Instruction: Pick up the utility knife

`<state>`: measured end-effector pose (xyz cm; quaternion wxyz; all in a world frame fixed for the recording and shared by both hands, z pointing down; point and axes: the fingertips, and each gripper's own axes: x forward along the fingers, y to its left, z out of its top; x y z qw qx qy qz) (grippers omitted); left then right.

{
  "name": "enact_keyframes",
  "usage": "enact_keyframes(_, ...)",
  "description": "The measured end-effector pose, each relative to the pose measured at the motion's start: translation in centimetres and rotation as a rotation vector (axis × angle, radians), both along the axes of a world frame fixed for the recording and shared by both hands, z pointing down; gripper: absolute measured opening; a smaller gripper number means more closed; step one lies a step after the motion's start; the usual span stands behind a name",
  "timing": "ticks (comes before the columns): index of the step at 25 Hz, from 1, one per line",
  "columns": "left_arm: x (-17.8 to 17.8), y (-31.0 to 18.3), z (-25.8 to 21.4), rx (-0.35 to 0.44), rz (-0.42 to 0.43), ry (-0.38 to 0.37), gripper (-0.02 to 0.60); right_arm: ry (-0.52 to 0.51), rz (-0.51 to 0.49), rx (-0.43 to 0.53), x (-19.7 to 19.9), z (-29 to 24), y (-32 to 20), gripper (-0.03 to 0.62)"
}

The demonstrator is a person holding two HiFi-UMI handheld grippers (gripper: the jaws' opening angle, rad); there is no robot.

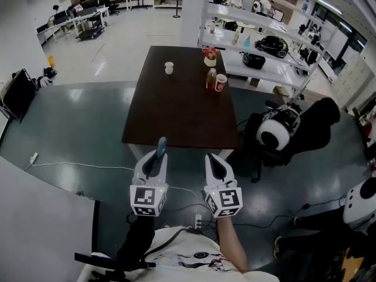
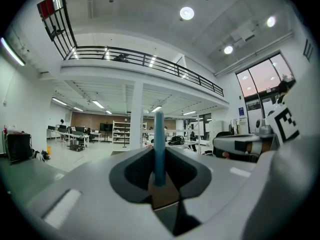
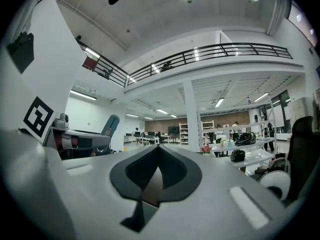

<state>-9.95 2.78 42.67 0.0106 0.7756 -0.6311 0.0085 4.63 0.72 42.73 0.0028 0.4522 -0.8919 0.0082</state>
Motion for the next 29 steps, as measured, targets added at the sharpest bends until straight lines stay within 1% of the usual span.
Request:
enact_keyframes(10, 1.2, -0.5, -0.2, 0.007, 0.013, -0.007, 0.07, 0.007, 0.019, 0.014, 1.1, 0.1, -0.3, -0.002)
enact_keyframes(20, 2.7, -0.8, 0.2, 0.004, 0.037, -0.01, 0.069, 0.021, 0.037, 0.0, 2.4, 0.6, -0.4, -0.002)
enact_keyframes(29, 2.6, -0.7, -0.1, 0.01, 0.034, -0.01, 0.07, 0.028, 0.025, 0.006, 2.3, 0.2, -0.4, -0.002)
